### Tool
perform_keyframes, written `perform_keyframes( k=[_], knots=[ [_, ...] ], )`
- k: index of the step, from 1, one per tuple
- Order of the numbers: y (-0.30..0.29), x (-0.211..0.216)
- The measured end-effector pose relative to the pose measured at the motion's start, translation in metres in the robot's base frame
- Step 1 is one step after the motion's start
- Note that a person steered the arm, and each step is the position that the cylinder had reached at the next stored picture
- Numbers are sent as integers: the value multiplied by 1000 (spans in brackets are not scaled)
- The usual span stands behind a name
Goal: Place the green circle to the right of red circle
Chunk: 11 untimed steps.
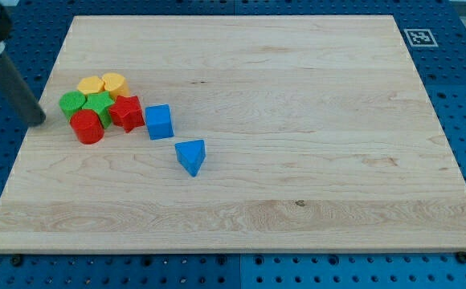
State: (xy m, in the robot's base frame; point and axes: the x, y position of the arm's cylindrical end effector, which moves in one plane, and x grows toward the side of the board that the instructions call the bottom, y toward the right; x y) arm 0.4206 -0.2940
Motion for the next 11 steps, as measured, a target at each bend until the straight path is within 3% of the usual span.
perform_keyframes(
  k=[2,4,6,9,11],
  knots=[
    [6,-1],
    [115,-1],
    [167,1],
    [24,0],
    [64,-20]
  ],
)
